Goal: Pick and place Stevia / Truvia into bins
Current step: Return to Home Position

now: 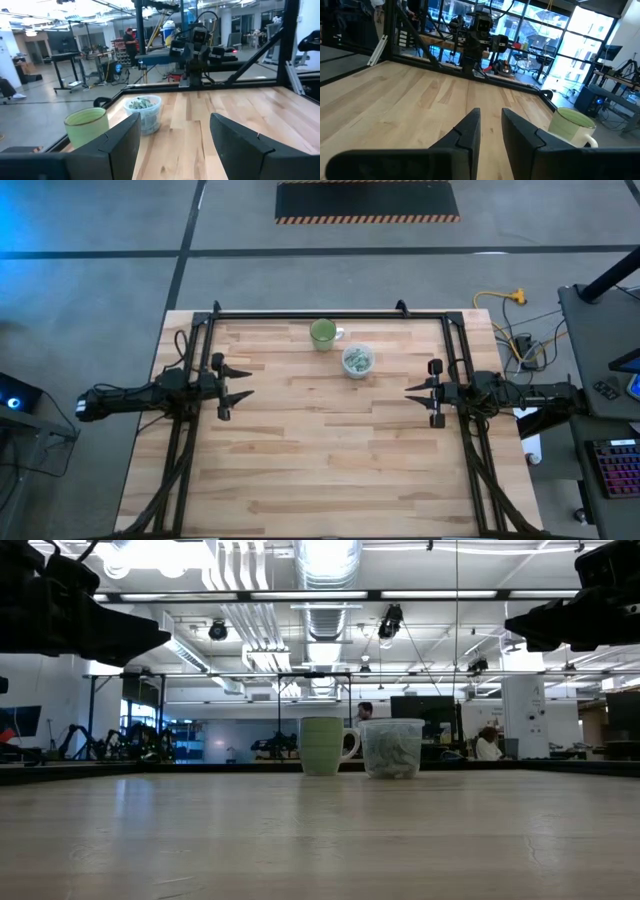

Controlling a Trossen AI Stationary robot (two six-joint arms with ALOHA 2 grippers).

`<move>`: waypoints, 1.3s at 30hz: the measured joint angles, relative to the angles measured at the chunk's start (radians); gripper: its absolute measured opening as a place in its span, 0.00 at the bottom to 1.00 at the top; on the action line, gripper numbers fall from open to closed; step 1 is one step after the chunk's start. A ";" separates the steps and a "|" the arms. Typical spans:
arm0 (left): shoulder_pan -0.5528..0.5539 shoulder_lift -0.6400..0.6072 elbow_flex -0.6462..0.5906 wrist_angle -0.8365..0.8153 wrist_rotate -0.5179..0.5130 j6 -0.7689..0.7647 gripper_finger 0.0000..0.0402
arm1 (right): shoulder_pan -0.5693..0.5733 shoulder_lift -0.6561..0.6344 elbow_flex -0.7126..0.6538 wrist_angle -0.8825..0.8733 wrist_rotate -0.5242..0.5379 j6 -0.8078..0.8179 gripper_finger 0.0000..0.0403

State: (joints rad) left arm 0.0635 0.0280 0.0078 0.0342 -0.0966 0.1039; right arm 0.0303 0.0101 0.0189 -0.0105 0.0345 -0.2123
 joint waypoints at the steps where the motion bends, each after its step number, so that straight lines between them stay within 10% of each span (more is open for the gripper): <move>1: 0.000 0.000 0.000 0.001 0.007 -0.001 0.55 | 0.000 0.000 0.000 0.000 0.000 0.001 0.17; 39: 0.000 0.064 -0.003 0.009 0.017 0.007 0.55 | 0.000 0.000 0.000 0.000 0.001 0.002 0.17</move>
State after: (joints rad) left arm 0.0635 0.0921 0.0051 0.0433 -0.0792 0.1112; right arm 0.0303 0.0101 0.0189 -0.0108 0.0353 -0.2106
